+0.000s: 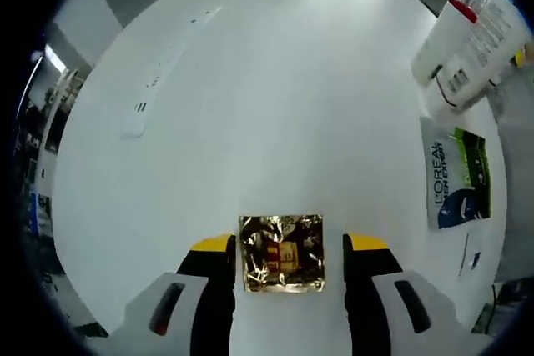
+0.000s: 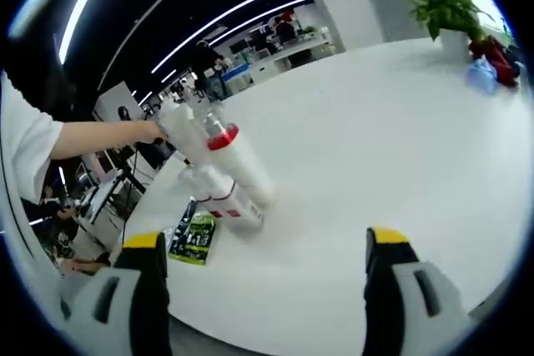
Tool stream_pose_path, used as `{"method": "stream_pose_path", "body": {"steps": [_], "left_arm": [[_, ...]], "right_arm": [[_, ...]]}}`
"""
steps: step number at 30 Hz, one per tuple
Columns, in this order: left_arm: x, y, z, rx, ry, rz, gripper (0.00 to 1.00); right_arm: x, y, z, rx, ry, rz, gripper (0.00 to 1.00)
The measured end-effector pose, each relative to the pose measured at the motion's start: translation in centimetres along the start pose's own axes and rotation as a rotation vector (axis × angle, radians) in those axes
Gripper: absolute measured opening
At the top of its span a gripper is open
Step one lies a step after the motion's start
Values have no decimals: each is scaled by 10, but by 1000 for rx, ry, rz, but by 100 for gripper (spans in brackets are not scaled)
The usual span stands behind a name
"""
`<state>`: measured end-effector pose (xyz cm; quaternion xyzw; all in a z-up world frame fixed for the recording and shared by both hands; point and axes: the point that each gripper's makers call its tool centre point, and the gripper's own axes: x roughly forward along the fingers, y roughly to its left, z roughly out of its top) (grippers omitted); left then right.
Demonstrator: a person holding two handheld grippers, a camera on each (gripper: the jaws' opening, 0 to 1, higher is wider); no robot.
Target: Arrange the skincare products in the storage area until every visible bottle or jar stands upright without overlapping.
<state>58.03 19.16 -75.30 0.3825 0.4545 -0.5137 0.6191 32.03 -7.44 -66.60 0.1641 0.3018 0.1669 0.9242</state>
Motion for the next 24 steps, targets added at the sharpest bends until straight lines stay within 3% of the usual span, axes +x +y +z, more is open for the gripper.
{"method": "stream_pose_path", "body": {"steps": [1, 5, 11, 24], "left_arm": [[1, -2, 0, -7, 2, -21, 47], [-1, 3, -1, 27, 22, -11, 43], [-2, 3, -1, 16, 17, -8, 36], [-13, -2, -2, -13, 7, 2, 36]], "right_arm": [[0, 0, 0, 0, 1, 0, 100], [0, 1, 0, -2, 0, -1, 100], [0, 0, 1, -8, -1, -3, 100], [2, 3, 5, -21, -1, 7, 100]]}}
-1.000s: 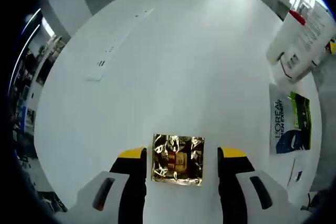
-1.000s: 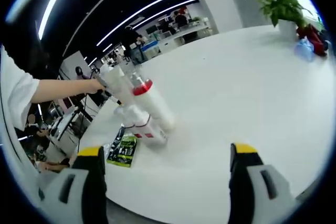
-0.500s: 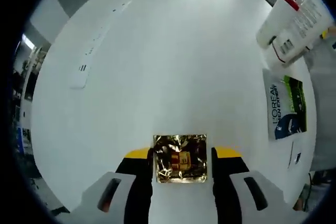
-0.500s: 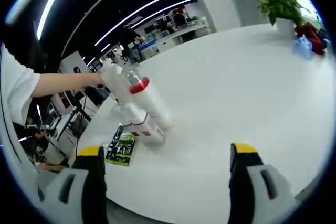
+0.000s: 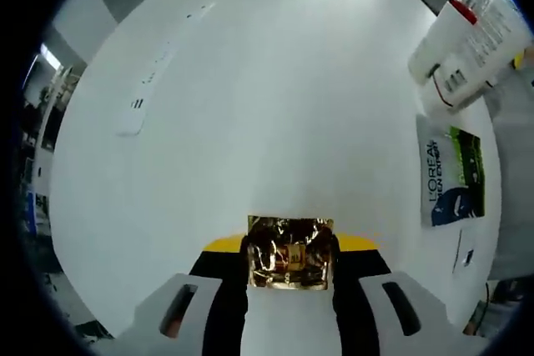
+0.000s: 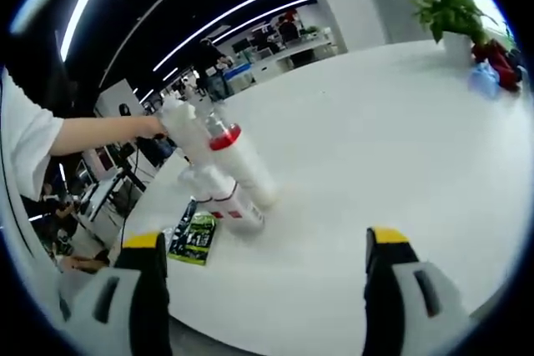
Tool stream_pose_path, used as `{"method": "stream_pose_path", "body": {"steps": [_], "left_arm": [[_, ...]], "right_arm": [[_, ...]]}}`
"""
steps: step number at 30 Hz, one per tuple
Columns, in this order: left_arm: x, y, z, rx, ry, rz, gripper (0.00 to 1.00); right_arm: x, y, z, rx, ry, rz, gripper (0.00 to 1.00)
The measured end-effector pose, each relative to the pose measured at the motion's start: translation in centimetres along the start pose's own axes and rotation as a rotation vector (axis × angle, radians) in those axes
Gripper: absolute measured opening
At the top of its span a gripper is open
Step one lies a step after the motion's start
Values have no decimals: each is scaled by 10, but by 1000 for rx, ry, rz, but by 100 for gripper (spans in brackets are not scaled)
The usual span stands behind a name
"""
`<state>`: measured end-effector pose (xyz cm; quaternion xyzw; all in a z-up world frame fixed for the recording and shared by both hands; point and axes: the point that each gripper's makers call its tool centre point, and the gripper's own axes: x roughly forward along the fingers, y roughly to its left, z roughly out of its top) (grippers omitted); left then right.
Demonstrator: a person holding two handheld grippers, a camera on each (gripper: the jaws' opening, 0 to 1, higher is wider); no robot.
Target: Arrange the skincare products in the storage area until every visible bottle or jar stands upright without overlapping.
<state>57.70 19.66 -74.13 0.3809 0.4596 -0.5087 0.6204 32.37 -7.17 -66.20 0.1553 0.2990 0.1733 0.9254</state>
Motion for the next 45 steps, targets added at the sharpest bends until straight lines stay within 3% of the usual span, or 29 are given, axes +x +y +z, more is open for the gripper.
{"method": "stream_pose_path", "body": {"steps": [11, 18, 33, 45], "left_arm": [[-16, -17, -10, 20, 23, 0, 36], [-25, -33, -25, 18, 61, 11, 36], [-28, -83, -45, 4, 74, -25, 36], [-24, -127, -47, 17, 74, -42, 36]], "right_arm": [[0, 7, 8, -17, -17, 21, 100], [-3, 12, 14, -36, -31, 30, 100], [-11, 19, 22, -59, -56, 36, 100], [-13, 24, 24, -71, -67, 49, 100]]}}
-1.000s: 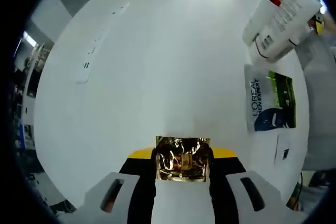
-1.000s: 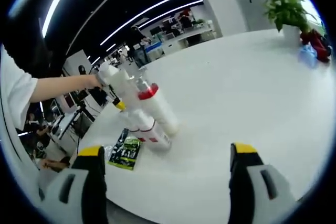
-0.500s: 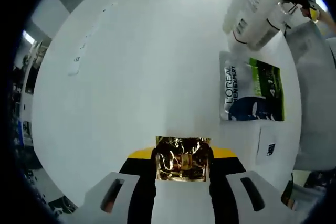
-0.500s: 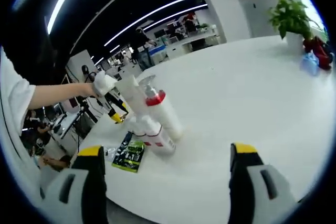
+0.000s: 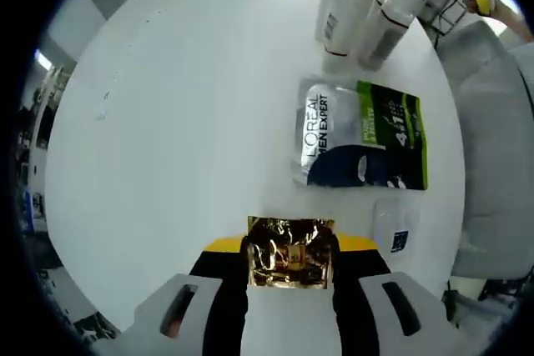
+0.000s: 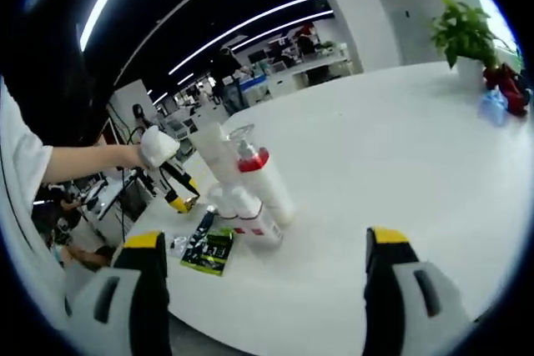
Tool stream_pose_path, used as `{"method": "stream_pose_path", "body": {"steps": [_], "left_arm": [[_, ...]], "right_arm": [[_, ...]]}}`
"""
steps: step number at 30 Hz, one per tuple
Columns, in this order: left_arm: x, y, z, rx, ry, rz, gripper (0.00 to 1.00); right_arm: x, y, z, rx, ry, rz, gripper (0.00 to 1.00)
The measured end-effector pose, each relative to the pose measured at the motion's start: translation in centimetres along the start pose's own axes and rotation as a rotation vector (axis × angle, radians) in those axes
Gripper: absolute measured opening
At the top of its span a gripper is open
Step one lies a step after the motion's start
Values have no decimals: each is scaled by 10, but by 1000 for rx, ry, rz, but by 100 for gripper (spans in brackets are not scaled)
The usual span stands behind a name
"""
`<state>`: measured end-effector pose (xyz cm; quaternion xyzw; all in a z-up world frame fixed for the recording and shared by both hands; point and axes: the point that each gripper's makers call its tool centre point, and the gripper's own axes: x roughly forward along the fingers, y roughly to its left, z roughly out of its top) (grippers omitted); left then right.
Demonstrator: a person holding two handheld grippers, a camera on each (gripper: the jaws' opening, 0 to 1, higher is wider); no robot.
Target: Arrange the skincare products in the storage area until every visible bottle or jar stands upright without overlapping.
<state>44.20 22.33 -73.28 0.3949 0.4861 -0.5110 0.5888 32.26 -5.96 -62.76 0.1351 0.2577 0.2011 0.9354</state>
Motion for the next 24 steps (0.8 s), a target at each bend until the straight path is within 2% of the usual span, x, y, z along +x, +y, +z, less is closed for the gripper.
{"method": "stream_pose_path", "body": {"steps": [6, 24], "left_arm": [[8, -20, 2, 6, -6, -19, 36], [18, -25, 7, 15, -5, -26, 36]], "right_arm": [[-3, -2, -2, 2, 1, -6, 100], [3, -1, 0, -2, 5, 1, 100]]}}
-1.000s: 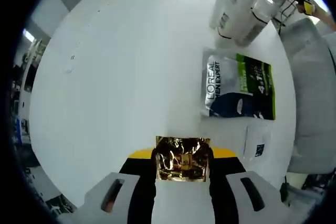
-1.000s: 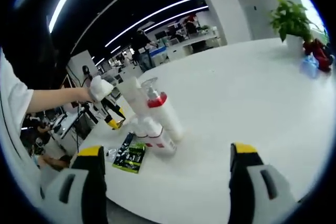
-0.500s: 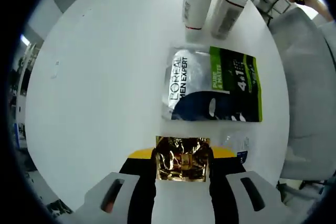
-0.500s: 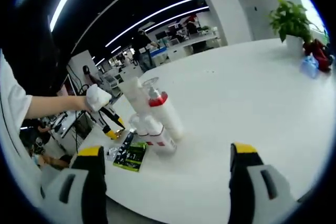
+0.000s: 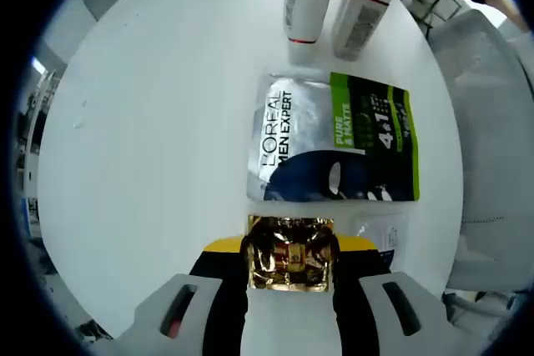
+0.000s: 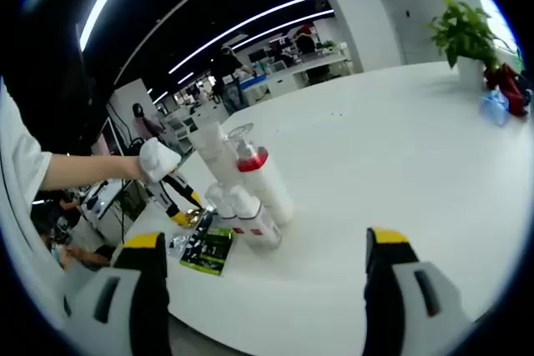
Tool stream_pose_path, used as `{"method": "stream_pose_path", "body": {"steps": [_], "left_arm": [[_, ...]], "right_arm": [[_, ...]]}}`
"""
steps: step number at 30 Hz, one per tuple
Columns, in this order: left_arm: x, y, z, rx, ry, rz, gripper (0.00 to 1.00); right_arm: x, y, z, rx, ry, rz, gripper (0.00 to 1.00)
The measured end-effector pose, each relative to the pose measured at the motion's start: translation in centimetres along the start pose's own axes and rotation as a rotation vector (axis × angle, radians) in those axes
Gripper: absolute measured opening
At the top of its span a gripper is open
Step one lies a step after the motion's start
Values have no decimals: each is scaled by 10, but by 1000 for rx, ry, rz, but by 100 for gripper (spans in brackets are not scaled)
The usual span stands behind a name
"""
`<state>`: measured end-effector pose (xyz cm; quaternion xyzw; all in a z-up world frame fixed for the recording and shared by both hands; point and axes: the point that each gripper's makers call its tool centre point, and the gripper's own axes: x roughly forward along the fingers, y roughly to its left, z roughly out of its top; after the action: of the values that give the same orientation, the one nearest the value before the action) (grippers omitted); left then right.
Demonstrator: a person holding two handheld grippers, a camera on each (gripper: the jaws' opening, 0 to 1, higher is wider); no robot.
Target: Arrange the skincare products in the storage area until every visible bottle or jar stands upright without overlapping.
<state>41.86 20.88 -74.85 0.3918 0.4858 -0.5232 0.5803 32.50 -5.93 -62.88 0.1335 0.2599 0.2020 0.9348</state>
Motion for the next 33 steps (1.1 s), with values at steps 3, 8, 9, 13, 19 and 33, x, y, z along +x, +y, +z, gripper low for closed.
{"method": "stream_pose_path", "body": {"steps": [3, 8, 9, 13, 19, 33], "left_arm": [[0, 0, 0, -2, -3, 2, 36], [0, 0, 0, 2, -4, 10, 37], [0, 0, 0, 1, -3, 10, 37], [0, -1, 0, -2, -1, 7, 37], [-2, -2, 2, 7, 0, 13, 39], [-27, -3, 7, -46, -60, 66, 45]], "right_arm": [[0, 1, 0, 0, 0, 2, 100], [-2, 0, -1, 1, 1, 0, 100], [-2, 0, -1, 1, 1, 0, 100], [-3, 2, -1, 0, -2, 1, 100], [-6, 1, 2, 3, -14, -1, 100], [-17, 9, 13, -29, -47, 9, 100]]}}
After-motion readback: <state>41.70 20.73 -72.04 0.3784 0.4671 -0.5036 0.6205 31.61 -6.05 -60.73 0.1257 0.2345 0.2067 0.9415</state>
